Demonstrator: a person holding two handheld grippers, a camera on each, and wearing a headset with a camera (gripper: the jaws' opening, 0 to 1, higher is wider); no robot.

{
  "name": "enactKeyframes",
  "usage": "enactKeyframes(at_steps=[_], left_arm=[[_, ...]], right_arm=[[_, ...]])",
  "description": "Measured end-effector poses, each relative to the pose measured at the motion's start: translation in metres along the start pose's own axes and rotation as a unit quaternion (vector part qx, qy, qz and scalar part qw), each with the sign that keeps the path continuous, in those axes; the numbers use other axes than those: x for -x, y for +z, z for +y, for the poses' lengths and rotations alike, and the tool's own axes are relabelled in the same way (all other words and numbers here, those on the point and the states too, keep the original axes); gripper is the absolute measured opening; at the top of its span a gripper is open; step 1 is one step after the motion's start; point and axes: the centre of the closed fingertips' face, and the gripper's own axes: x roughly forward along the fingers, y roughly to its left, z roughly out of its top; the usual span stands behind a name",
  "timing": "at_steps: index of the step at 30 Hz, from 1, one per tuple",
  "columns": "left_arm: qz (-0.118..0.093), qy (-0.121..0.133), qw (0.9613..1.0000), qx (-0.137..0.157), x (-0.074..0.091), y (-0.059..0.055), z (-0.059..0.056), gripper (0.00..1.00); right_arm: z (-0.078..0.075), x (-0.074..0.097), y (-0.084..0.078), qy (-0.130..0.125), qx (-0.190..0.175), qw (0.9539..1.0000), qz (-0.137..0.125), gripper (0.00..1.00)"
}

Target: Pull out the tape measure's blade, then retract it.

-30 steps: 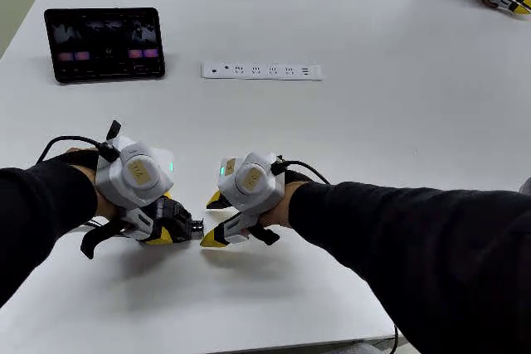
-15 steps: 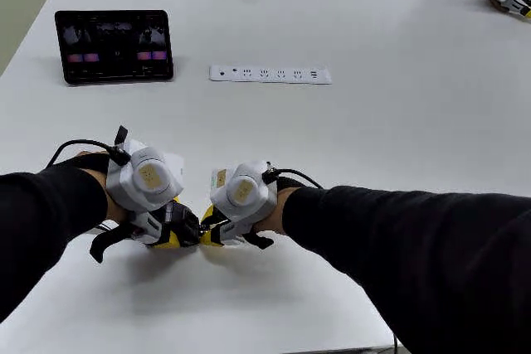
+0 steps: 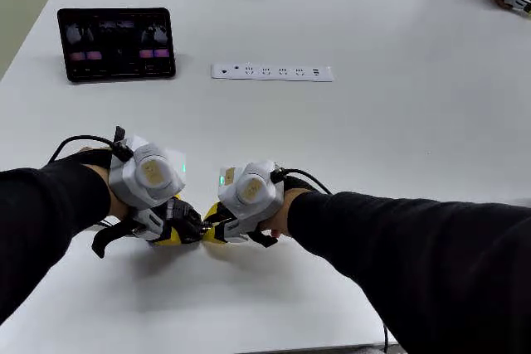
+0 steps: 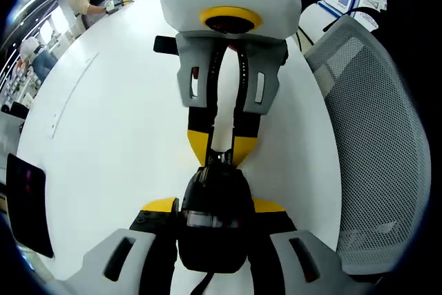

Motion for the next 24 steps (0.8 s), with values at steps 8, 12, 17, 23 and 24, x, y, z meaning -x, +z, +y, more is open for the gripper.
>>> enactKeyframes(at_steps=[8, 12, 17, 23, 24], left_arm=[[0.001, -0.001, 1.0000, 0.004, 0.001, 0.000, -0.001, 0.33], [-0.001, 0.000, 1.0000, 0.006, 0.002, 0.000, -0.001, 0.33], [-0.001, 0.000, 1.0000, 0.008, 0.002, 0.000, -0.001, 0.34], [-0.004, 0.003, 0.9999, 0.010, 0.002, 0.000, 0.001, 0.33], [-0.003, 0.004, 0.9999, 0.010, 0.002, 0.000, 0.000, 0.33]], right_arm=[[-0.001, 0.003, -0.004, 0.002, -0.016, 0.9999, 0.004, 0.10], [-0.001, 0.009, -0.010, 0.002, -0.016, 0.9998, 0.011, 0.11], [-0.003, 0.011, -0.014, -0.002, -0.015, 0.9998, 0.015, 0.11], [-0.003, 0.011, -0.015, -0.004, -0.018, 0.9997, 0.016, 0.11], [-0.003, 0.011, -0.016, -0.004, -0.018, 0.9997, 0.017, 0.11]])
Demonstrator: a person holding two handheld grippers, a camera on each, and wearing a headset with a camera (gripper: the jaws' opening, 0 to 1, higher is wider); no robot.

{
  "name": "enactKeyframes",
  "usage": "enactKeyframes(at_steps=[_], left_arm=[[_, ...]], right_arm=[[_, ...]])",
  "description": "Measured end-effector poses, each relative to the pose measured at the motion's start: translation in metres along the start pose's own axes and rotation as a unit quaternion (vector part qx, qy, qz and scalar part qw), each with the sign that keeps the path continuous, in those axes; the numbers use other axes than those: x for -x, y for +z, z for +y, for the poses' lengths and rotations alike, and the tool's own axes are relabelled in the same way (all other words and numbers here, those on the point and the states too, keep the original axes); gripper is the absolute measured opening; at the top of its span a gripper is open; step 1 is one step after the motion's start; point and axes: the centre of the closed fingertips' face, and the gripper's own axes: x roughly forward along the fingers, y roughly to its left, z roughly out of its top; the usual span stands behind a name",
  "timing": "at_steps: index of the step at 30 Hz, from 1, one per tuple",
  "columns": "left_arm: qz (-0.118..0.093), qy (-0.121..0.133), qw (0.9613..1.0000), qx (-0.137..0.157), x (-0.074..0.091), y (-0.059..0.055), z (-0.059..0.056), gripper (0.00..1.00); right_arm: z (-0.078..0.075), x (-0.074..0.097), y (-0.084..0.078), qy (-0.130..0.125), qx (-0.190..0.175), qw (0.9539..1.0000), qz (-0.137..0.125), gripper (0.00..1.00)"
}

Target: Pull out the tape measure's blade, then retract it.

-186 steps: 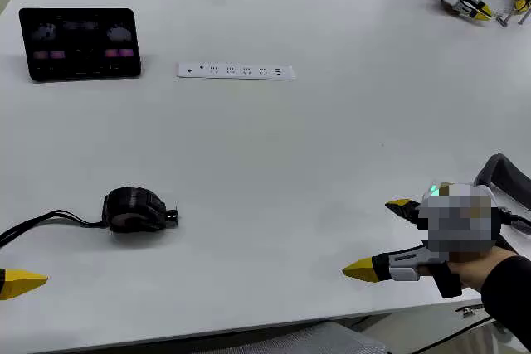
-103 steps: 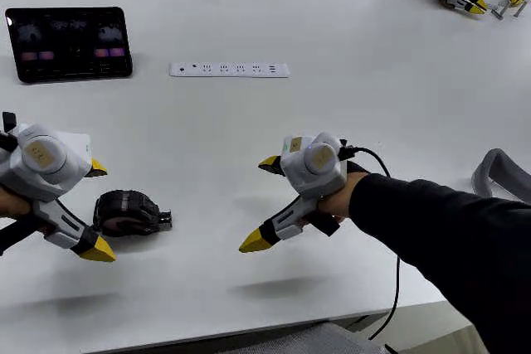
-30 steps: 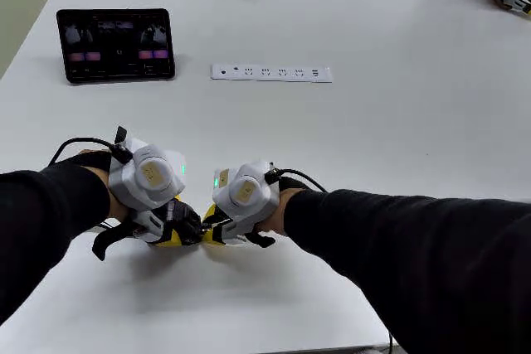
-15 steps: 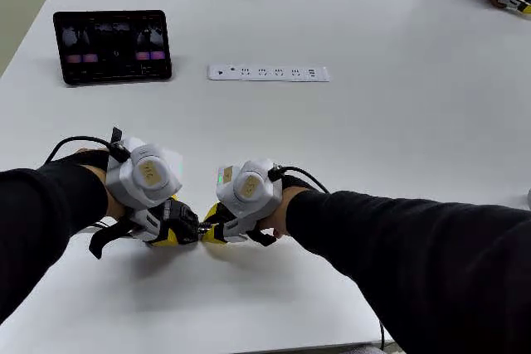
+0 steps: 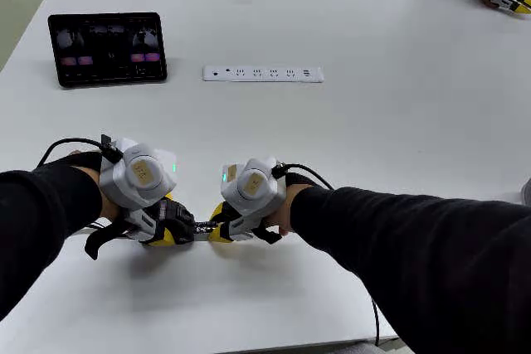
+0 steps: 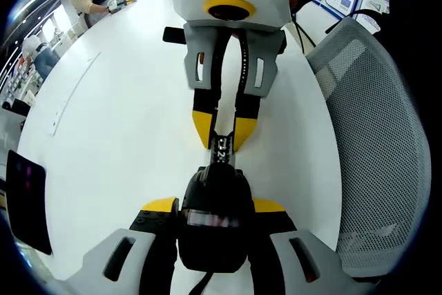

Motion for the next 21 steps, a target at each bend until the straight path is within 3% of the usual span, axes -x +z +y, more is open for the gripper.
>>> enactKeyframes(at_steps=[21], left_arm=[[0.006, 0.005, 1.0000, -0.001, -0.002, 0.000, 0.000, 0.33]], right_arm=[[0.000, 0.017, -0.019, 0.000, 0.004, 0.9998, 0.019, 0.11]])
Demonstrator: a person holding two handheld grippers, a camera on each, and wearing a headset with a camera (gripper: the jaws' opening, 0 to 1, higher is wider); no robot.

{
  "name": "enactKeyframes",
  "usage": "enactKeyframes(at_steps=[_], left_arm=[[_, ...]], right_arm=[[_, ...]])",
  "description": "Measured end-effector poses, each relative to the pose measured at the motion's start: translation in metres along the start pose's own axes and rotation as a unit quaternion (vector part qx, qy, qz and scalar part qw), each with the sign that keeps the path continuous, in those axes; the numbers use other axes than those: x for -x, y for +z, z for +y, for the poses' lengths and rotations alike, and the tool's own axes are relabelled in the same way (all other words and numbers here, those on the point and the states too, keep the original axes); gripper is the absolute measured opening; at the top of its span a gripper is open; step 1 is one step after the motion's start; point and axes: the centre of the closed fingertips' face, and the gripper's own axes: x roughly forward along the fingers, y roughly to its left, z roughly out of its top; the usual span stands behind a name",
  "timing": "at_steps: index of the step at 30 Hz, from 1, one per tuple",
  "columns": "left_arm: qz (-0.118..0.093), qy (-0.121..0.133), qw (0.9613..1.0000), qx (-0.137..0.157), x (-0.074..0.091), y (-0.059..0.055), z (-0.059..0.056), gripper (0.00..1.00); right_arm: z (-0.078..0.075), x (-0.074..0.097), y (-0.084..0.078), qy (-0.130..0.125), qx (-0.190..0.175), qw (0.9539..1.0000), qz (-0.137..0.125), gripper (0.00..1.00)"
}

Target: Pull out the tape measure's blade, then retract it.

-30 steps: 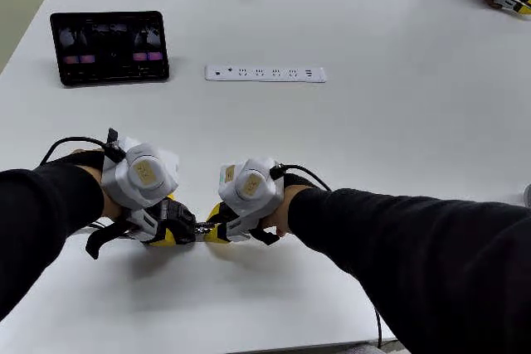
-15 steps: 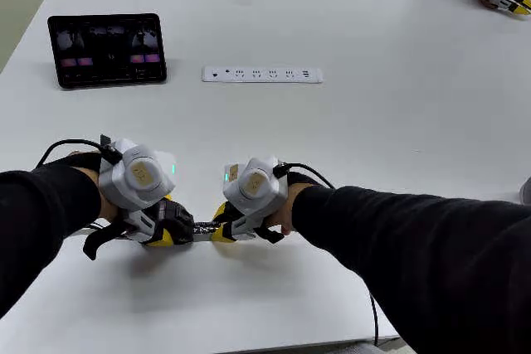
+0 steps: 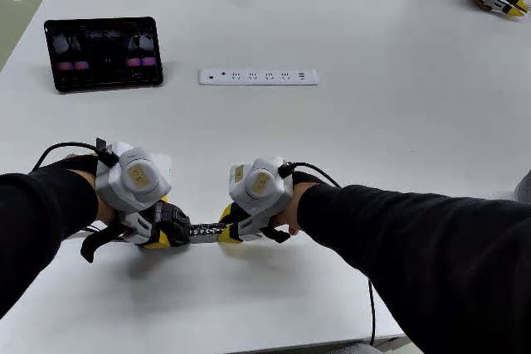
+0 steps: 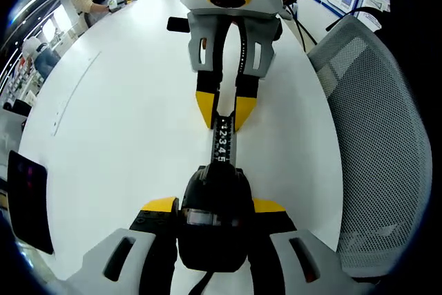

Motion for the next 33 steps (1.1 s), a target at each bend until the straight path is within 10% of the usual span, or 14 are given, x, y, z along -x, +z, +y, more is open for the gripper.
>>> enactKeyframes(at_steps=[33], left_arm=[[0.003, 0.002, 1.0000, 0.002, 0.001, 0.000, 0.000, 0.33]], right_arm=[[-0.003, 0.013, -0.016, 0.004, -0.006, 0.9999, 0.011, 0.10]])
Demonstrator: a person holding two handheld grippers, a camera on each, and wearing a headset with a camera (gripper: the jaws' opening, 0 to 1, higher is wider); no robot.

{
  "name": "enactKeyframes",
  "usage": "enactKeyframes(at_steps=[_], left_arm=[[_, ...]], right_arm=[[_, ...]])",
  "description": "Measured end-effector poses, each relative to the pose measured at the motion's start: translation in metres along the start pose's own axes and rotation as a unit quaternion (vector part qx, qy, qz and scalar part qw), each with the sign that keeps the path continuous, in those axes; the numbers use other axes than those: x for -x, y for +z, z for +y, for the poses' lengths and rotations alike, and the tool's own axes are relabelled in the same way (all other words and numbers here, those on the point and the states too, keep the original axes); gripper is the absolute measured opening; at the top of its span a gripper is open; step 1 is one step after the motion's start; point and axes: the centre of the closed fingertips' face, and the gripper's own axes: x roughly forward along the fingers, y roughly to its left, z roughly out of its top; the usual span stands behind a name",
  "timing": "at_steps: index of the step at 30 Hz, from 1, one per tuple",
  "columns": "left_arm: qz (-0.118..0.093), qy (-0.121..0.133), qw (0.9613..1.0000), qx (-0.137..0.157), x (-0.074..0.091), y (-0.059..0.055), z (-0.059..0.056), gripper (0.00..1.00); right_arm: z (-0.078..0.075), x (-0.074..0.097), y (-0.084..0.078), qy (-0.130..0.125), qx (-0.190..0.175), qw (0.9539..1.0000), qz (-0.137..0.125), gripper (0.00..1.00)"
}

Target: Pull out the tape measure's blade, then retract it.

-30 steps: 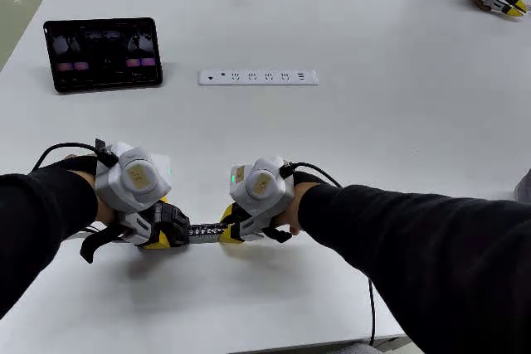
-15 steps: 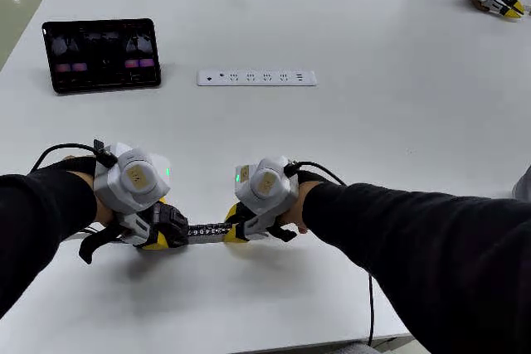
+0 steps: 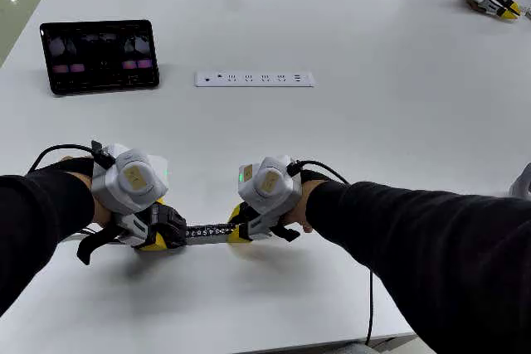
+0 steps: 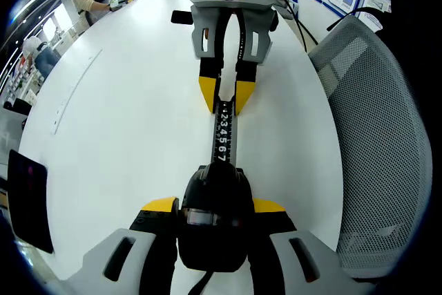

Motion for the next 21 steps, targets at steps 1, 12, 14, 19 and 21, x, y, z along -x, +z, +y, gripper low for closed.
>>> enactKeyframes(at_steps=[1, 12, 14, 19, 21], left_arm=[[0.000, 0.000, 1.0000, 0.000, 0.0000, -0.0001, 0.0000, 0.33], [0.000, 0.001, 1.0000, -0.001, 0.0012, 0.0004, -0.0010, 0.33], [-0.001, 0.001, 1.0000, -0.001, 0.0013, 0.0005, -0.0011, 0.33], [-0.001, 0.001, 1.0000, -0.001, 0.0011, 0.0007, -0.0010, 0.33], [-0.002, 0.001, 1.0000, -0.001, 0.0011, 0.0006, -0.0010, 0.33]], right_arm=[[0.0001, 0.0003, -0.0006, 0.000, 0.000, 1.0000, 0.001, 0.10], [0.0004, 0.0030, -0.0044, 0.000, 0.003, 1.0000, 0.003, 0.10], [0.0002, 0.0036, -0.0054, 0.000, 0.003, 1.0000, 0.003, 0.10], [-0.0002, 0.0050, -0.0075, -0.001, 0.001, 1.0000, 0.003, 0.10], [-0.0006, 0.0051, -0.0084, -0.001, 0.002, 1.0000, 0.004, 0.11]])
